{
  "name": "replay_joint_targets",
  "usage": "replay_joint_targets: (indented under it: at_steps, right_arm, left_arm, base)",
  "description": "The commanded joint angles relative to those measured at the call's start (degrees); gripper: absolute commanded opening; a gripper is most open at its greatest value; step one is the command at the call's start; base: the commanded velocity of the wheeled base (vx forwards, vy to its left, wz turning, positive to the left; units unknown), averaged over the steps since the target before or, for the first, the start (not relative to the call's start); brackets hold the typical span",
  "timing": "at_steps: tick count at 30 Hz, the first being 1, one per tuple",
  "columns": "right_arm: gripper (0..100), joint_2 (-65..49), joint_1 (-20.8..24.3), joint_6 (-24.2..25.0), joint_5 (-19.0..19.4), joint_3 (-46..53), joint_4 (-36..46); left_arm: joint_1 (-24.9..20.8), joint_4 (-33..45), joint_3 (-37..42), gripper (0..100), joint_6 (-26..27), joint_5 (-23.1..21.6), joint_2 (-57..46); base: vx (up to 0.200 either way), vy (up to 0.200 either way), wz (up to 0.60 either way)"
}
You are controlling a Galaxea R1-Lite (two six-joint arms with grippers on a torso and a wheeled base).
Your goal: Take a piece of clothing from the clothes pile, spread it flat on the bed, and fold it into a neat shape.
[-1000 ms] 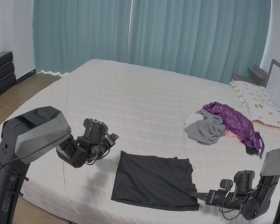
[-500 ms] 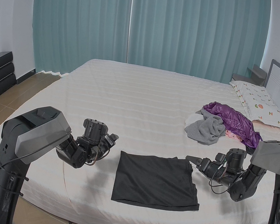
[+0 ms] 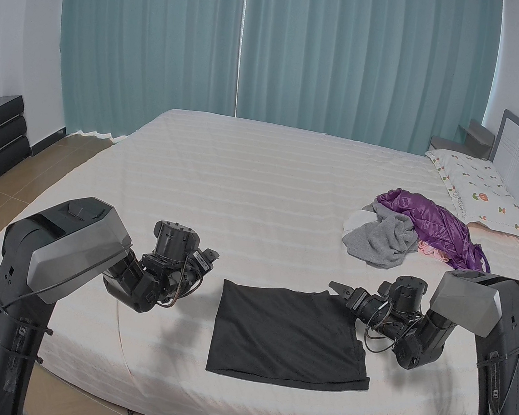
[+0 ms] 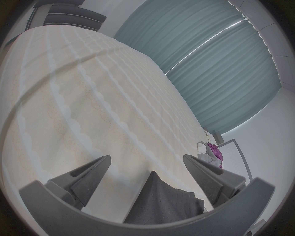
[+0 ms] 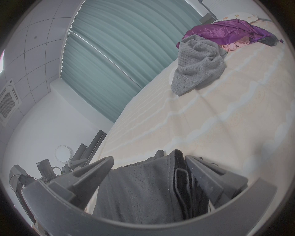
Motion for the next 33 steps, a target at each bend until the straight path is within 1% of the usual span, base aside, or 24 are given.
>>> replay_joint_targets:
  at_steps: [1, 3, 8, 15, 18, 23, 33]
  right_arm:
    - [0, 1.67, 0.08, 0.05, -0.01, -0.61, -0.19]
    - [0, 1.84, -0.01, 0.05, -0.19, -0.87, -0.28]
    - [0, 1.93, -0.45, 0.05, -2.03, -0.96, -0.36]
    - [0, 1.84, -2.29, 0.05, -2.03, -1.05, -0.10]
    - [0, 1.84, -2.38, 0.05, -2.03, -1.22, -0.01]
    - [0, 1.84, -2.73, 1.01, -2.12, -2.19, 0.60]
    - [0, 1.67, -3.44, 1.36, -2.12, -3.77, 3.77]
  left_arm:
    - [-0.01, 0.02, 0.02, 100, -0.02, 0.04, -0.06]
    - [-0.01, -0.07, 0.02, 100, -0.02, 0.04, -0.06]
    - [-0.10, -0.07, 0.02, 100, 0.07, 0.13, 0.03]
    - [-0.45, -0.07, 0.11, 100, 0.16, 0.39, 0.12]
    - [-0.54, -0.07, 0.19, 100, 0.33, 0.39, 0.21]
    - [-0.63, -0.16, 1.16, 100, 2.18, 0.48, 0.12]
    - [-0.80, -0.16, 1.43, 100, 2.71, 0.39, 0.12]
  base:
    - [0.000, 0.000, 0.00]
    - [0.000, 0.000, 0.00]
    - [0.000, 0.000, 0.00]
    - [0.000, 0.000, 0.00]
    - [0.000, 0.000, 0.00]
    - [0.000, 0.000, 0.00]
    - [0.000, 0.000, 0.00]
